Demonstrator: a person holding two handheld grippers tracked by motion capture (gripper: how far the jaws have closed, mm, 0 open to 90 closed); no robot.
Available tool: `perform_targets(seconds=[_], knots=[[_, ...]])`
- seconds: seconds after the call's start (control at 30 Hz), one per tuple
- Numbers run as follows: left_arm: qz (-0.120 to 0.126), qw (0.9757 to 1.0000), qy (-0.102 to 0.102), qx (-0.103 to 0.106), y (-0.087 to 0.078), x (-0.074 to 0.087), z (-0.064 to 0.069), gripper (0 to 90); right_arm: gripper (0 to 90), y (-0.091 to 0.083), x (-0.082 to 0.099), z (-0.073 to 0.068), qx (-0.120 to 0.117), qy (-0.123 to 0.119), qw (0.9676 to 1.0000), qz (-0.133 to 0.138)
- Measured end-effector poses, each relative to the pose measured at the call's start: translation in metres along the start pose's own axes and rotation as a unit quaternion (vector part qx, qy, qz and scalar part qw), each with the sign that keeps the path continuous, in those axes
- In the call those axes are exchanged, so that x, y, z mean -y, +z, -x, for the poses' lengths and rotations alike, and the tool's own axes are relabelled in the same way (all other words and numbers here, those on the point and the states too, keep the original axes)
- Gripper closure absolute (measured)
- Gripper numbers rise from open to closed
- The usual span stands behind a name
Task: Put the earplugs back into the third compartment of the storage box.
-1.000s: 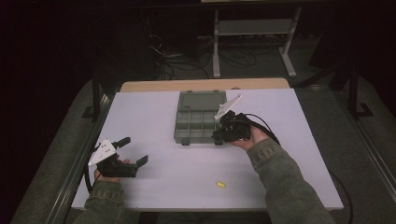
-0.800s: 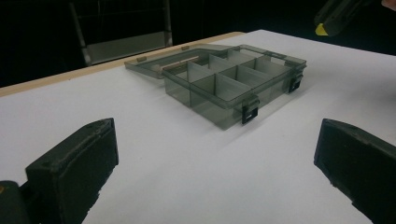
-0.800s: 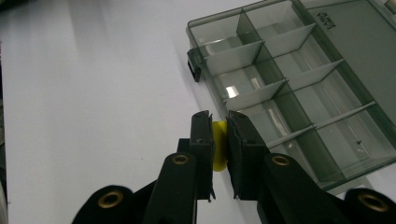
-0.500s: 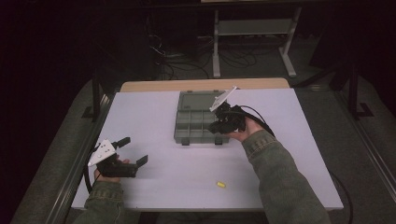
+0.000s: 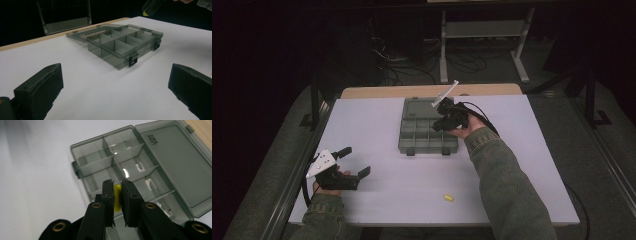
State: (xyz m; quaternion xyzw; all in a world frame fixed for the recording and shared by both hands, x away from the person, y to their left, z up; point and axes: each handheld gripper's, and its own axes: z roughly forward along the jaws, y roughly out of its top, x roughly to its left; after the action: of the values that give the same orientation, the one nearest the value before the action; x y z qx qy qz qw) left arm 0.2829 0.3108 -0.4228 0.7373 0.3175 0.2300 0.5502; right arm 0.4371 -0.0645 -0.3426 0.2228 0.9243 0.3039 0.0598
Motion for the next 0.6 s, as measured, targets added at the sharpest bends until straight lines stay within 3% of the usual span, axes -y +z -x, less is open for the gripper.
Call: perform_targets(seconds=[0.6], knots=[[0.002,1.0000,-0.001,0.002,0.000,0.000,0.000,0.0,79.6,0.042,0.005,0.041,0.019,0.054,0.9984,0.006]])
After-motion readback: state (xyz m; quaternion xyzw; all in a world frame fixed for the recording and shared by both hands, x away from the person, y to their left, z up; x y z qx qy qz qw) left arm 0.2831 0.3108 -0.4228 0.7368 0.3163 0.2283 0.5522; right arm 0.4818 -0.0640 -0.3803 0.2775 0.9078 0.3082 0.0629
